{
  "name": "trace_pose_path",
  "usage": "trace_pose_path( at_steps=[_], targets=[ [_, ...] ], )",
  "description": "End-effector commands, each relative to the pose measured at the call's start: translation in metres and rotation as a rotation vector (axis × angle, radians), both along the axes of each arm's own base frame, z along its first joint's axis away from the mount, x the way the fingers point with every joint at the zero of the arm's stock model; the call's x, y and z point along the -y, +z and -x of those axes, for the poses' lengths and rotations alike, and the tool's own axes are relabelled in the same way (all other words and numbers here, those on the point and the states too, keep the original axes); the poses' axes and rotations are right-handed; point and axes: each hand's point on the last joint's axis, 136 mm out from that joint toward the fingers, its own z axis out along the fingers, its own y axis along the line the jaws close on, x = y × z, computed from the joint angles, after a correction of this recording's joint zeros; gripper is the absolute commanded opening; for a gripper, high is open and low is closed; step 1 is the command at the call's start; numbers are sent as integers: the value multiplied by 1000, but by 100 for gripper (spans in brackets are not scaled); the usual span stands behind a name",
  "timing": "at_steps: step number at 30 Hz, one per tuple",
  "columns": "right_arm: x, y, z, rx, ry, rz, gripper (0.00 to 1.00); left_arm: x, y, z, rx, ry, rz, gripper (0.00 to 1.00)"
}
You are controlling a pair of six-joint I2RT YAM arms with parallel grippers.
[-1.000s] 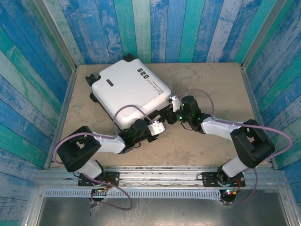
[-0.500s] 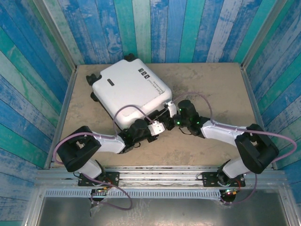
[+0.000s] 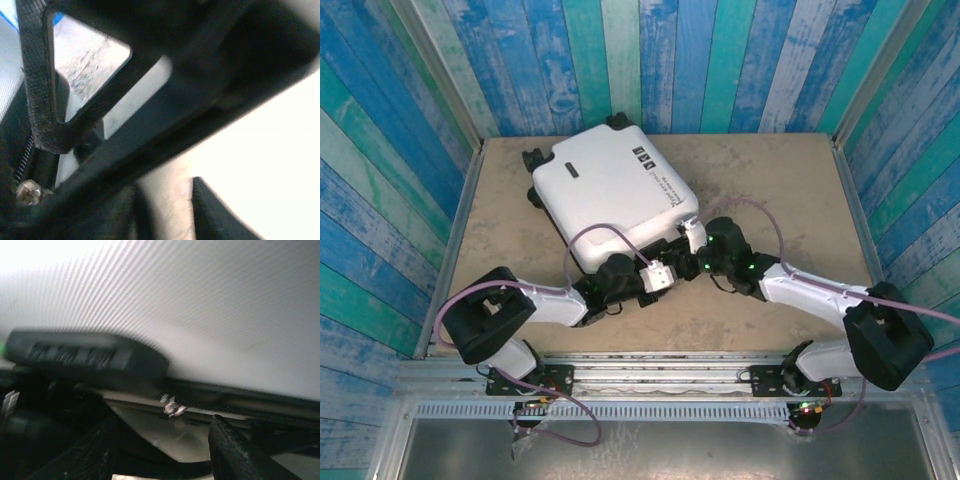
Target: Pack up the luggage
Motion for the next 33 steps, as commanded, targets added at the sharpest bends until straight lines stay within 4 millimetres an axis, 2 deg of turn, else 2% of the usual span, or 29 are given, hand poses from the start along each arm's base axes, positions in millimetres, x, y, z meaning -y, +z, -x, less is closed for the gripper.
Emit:
trace_pose_path(
  at_steps=[1, 6, 8, 9, 11, 17, 20, 23, 25, 27, 30, 33],
  targets=[
    [35, -7, -9, -41, -163, 41, 54, 17, 28, 18, -88, -85, 110, 93],
    [71, 7, -15, -21, -299, 34, 57, 2, 49, 3, 39, 10, 10, 93],
    [74, 10, -13, -14, -295, 44, 57, -4, 58, -3, 83, 44, -31, 93],
    [74, 11, -11, -10, -283, 43, 57, 0, 64, 6, 100, 23, -41, 93],
    [72, 13, -7, -5, -257, 40, 57, -3, 82, 9, 134, 28, -32, 93],
    [66, 17, 3, 19, -201, -14, 57, -19, 139, 20, 154, 90, 36, 93],
    [55, 14, 12, 49, -136, -47, 57, -48, 180, 2, 81, 318, 188, 93],
    [31, 8, 28, 118, -36, -13, 57, -85, 205, -21, 49, 569, 256, 93],
    [16, 7, 36, 177, 16, 9, 58, -98, 204, -34, 47, 665, 224, 93],
    [5, 7, 40, 237, 44, 19, 57, -110, 192, -51, 28, 776, 149, 93],
    [-2, 8, 37, 298, 22, 15, 56, -126, 161, -83, -73, 920, 47, 93],
    [0, 3, 26, 311, -42, 36, 53, -127, 141, -98, -136, 988, 4, 93]
  ],
)
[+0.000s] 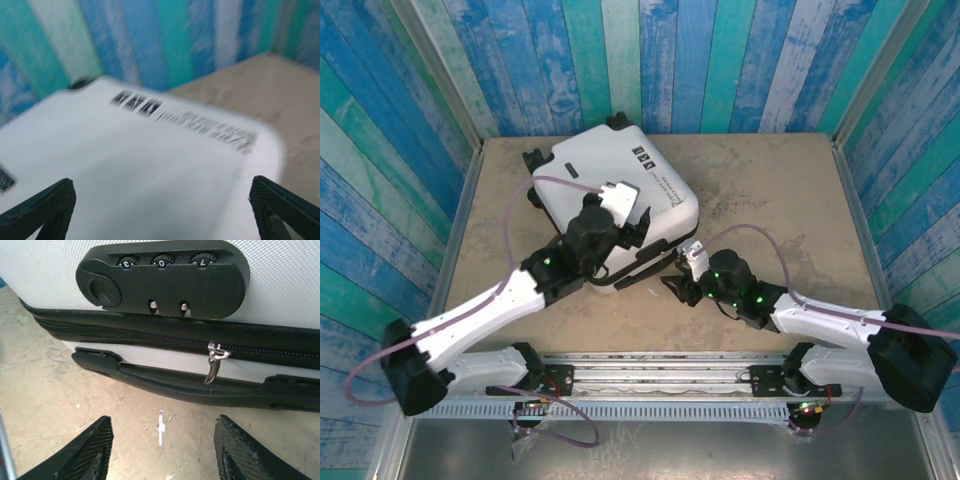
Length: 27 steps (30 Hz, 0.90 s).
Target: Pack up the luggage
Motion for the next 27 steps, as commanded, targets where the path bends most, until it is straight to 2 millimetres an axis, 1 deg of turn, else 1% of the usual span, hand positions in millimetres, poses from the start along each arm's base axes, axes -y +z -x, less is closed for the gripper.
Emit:
trace_pose_path(
  at_steps=[1, 3, 6, 11, 14, 20, 23, 27],
  targets=[
    [4, 9, -23, 101, -110, -13, 52, -20, -47, -12, -159, 147, -55, 93],
    [6, 6, -29, 101, -149, -12, 50, -21, -57, -19, -190, 179, -48, 93],
    [4, 4, -36, 97, -176, -12, 47, -21, -62, -25, -200, 200, -38, 93],
    [-11, 1, -38, 82, -140, -21, 46, -26, -69, -31, -221, 220, -30, 93],
    [-16, 0, -41, 76, -131, -19, 46, -30, -77, -32, -246, 227, -32, 93],
    [-27, -3, -48, 62, -128, -20, 46, -25, -90, -31, -279, 202, -45, 93],
    [-30, -6, -53, 54, -141, -14, 42, -21, -99, -31, -299, 188, -59, 94],
    [-28, -10, -58, 41, -176, -4, 36, -19, -104, -30, -313, 176, -70, 94]
  ],
)
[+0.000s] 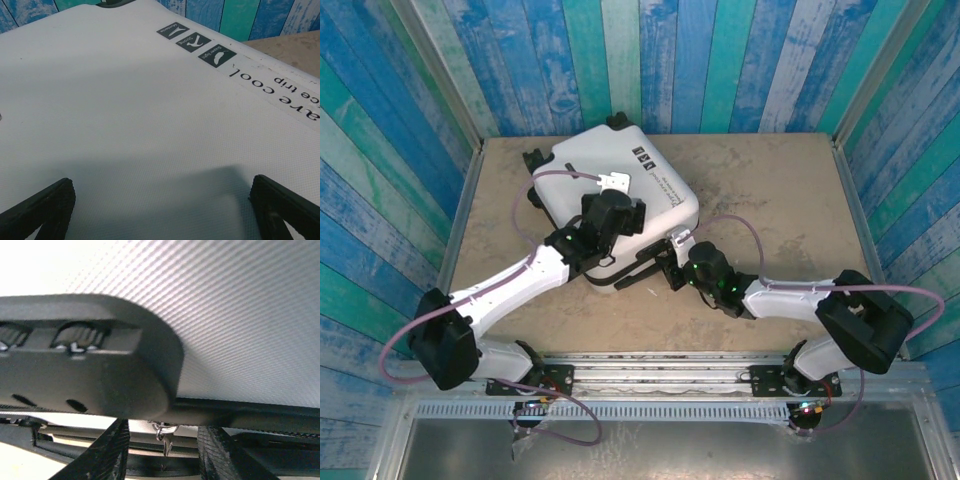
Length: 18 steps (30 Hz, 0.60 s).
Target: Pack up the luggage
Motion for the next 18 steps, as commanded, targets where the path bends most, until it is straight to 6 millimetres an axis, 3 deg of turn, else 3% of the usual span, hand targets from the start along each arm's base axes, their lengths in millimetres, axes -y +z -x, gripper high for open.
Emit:
trace_pose_path(
  at_steps=[1, 12, 18],
  targets=[
    [-9, 5, -9, 6, -23, -21, 36, -3, -52, 12, -152, -44, -127, 95],
    [-7, -4, -14, -30, -68, -24, 23, 0, -62, 16, -173, -72, -124, 98],
    [-13, 8, -9, -23, -27, -74, 9, 0, -66, 18, -185, -80, -119, 100]
  ],
)
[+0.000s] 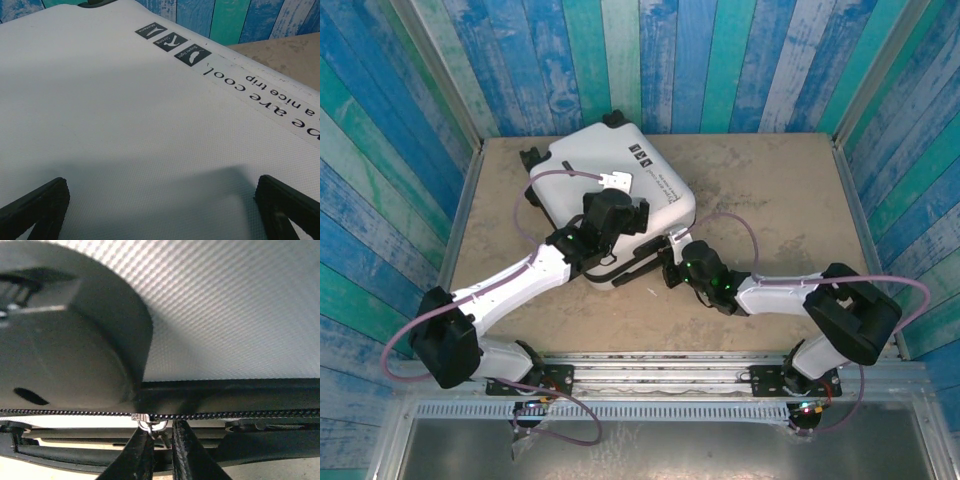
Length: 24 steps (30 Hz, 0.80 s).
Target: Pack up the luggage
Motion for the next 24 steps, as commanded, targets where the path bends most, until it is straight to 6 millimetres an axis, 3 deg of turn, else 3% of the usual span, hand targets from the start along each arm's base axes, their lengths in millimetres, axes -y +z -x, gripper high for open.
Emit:
trace_pose_path(
  at_steps=[1, 9, 24],
  targets=[
    [-12, 21, 2, 22, 55, -84, 7, -6, -65, 20, -181, -55, -145, 100],
    [-23, 54, 16, 51, 227, -262, 0, -1, -70, 21, -189, -75, -120, 98],
    [-17, 71, 12, -233, 378, -557, 0, 3, -76, 25, -202, -99, -98, 94]
  ],
)
